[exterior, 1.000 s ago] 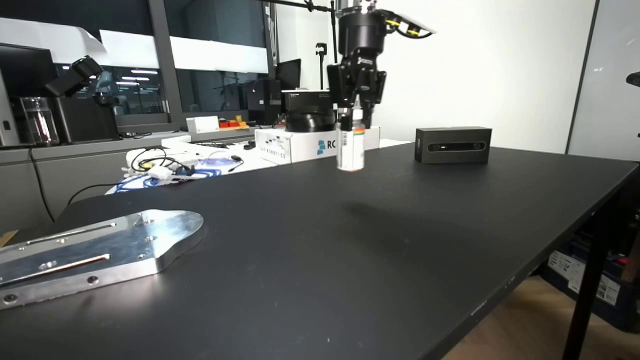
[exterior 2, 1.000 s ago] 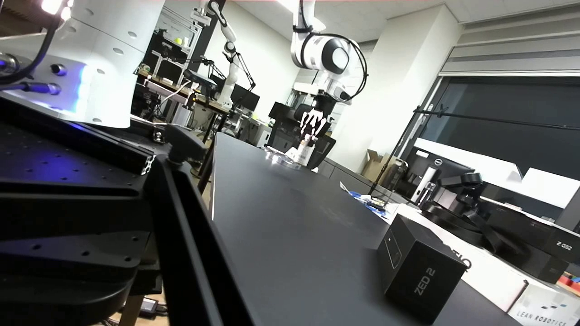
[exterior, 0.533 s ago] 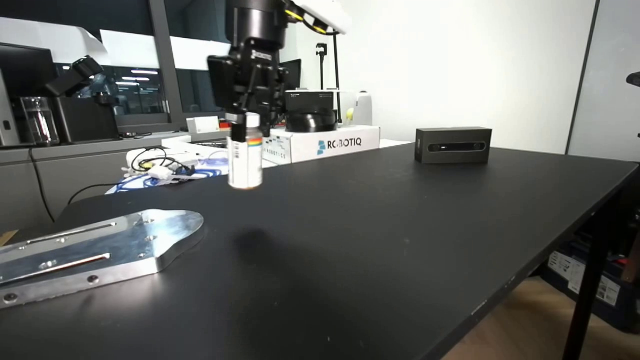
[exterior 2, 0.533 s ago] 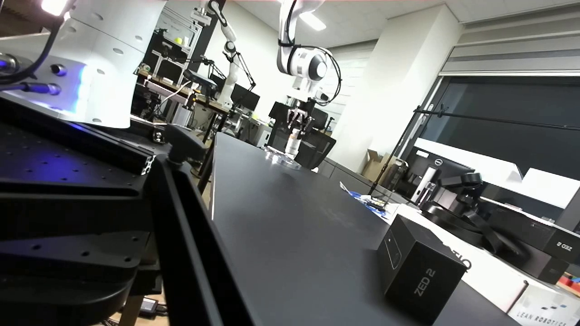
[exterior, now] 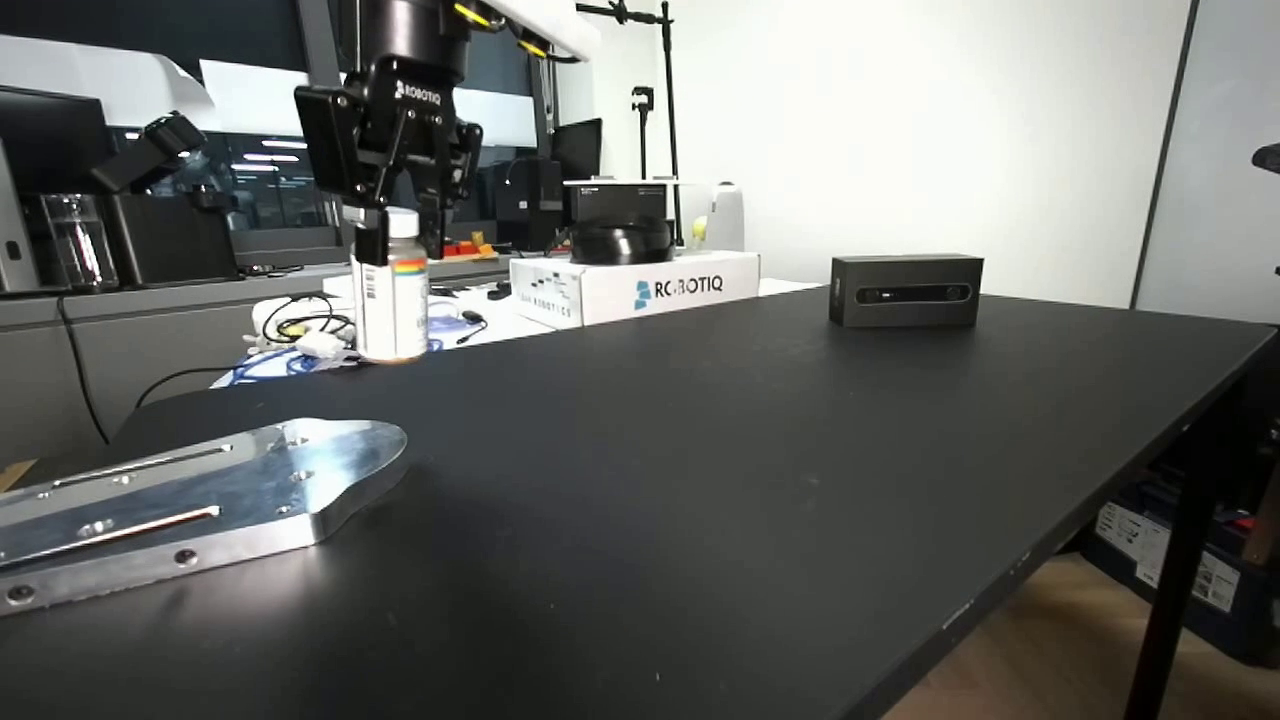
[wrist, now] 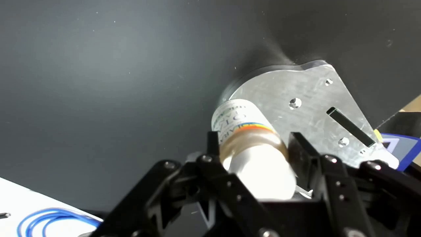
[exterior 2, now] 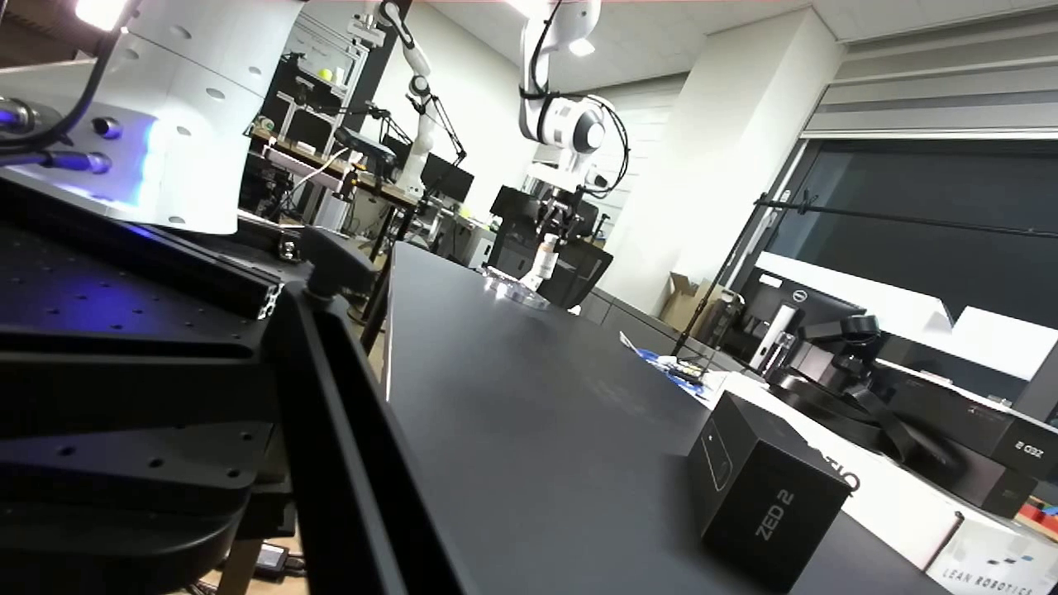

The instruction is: Move the white bottle to the left and place it on top of the silver object

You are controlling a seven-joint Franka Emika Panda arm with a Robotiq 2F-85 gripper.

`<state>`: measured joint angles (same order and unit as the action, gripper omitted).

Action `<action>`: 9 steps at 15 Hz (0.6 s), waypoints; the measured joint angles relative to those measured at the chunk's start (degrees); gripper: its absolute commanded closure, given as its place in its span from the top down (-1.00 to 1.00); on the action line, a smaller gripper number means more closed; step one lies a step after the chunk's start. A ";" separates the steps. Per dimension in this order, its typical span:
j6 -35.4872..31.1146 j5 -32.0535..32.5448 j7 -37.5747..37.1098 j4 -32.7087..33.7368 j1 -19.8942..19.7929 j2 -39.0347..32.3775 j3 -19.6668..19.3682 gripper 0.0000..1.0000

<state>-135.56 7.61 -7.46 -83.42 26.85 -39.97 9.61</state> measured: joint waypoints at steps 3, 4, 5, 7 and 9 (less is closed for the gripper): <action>5.65 -1.22 4.06 8.29 -0.63 -5.99 0.64 -0.40; 7.17 -1.25 4.91 10.89 -0.53 -7.88 0.85 -0.40; 8.53 -1.25 5.57 13.32 -0.33 -9.64 1.14 -0.40; 10.94 -1.24 6.54 17.75 0.48 -12.75 1.56 -0.40; 12.61 -1.11 7.04 21.34 1.54 -15.28 1.80 -0.40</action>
<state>-122.95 6.50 -0.42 -62.08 28.39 -55.26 11.41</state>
